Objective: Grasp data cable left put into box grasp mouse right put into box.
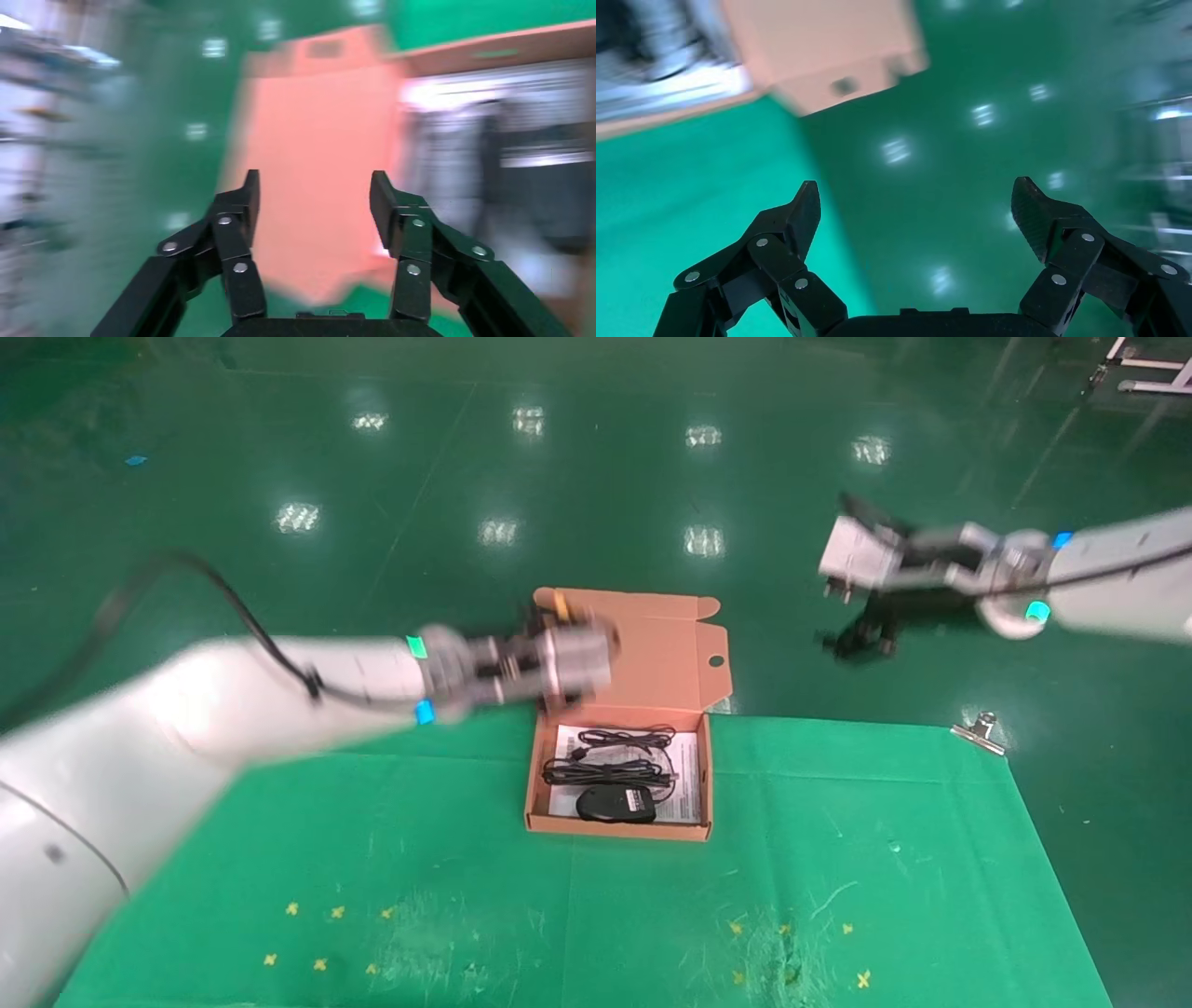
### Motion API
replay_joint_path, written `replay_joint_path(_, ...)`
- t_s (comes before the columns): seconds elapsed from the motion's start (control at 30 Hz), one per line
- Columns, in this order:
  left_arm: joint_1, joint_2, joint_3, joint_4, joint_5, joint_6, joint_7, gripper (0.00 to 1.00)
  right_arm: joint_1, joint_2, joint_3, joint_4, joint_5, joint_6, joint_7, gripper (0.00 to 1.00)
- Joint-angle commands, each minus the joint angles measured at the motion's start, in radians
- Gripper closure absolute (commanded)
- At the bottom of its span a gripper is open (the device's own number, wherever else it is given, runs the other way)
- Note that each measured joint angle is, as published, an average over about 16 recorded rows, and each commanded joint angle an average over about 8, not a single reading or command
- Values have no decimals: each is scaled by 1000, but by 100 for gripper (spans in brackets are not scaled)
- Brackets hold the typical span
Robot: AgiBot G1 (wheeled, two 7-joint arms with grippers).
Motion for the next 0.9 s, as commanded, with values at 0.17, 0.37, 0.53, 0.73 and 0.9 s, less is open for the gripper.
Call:
replay_joint_path(0.17,-50,-9,-15,10,4,-38,4,0,38,7,-5,20,-28,9,-16,0)
replay_joint_path(0.37,-21,-53,-67,-28,-47,20,-19,0,-8,33,50,68,14,-36,-12,0)
replay_joint_path(0.53,29,-113,-133,-86,-114,106,-50,0,-79,67,133,128,84,-100,-2,0)
replay_joint_path(0.73,88,-185,-212,-156,-194,209,-87,0,-164,109,231,200,169,-176,10,0)
replay_joint_path(0.9,138,-244,-279,-213,-261,295,-118,0,-235,144,314,260,239,-240,21,0)
